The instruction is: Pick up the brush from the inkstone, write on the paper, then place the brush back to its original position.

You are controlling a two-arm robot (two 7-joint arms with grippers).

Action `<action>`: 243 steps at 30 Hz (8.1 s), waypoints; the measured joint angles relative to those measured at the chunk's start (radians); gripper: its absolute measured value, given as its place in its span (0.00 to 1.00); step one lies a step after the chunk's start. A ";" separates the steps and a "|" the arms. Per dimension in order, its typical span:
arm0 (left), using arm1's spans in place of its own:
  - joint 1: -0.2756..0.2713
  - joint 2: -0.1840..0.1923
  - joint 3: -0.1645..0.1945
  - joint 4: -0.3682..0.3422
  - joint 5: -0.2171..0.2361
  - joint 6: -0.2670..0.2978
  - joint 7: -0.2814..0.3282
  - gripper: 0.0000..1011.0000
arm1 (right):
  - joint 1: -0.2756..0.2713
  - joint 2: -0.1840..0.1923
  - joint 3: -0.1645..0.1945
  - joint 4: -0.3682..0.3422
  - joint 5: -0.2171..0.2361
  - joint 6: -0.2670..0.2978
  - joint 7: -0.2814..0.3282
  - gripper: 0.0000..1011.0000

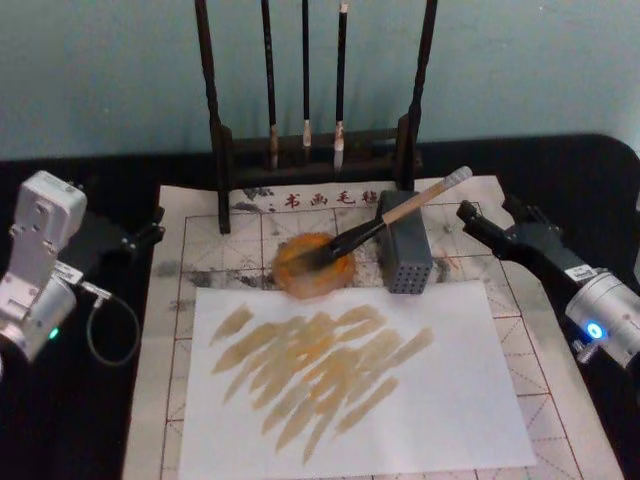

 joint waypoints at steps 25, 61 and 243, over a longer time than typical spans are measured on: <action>0.000 0.000 0.000 0.000 0.000 0.000 0.000 0.99 | 0.106 -0.092 0.005 0.183 0.277 0.122 0.180 0.99; 0.000 0.000 0.000 0.000 0.000 0.000 0.000 0.99 | 0.237 -0.155 -0.057 0.379 0.407 0.123 0.236 0.99; 0.000 0.000 0.000 0.000 0.000 0.000 0.000 0.99 | 0.339 0.044 -0.421 0.147 0.205 0.079 0.650 0.18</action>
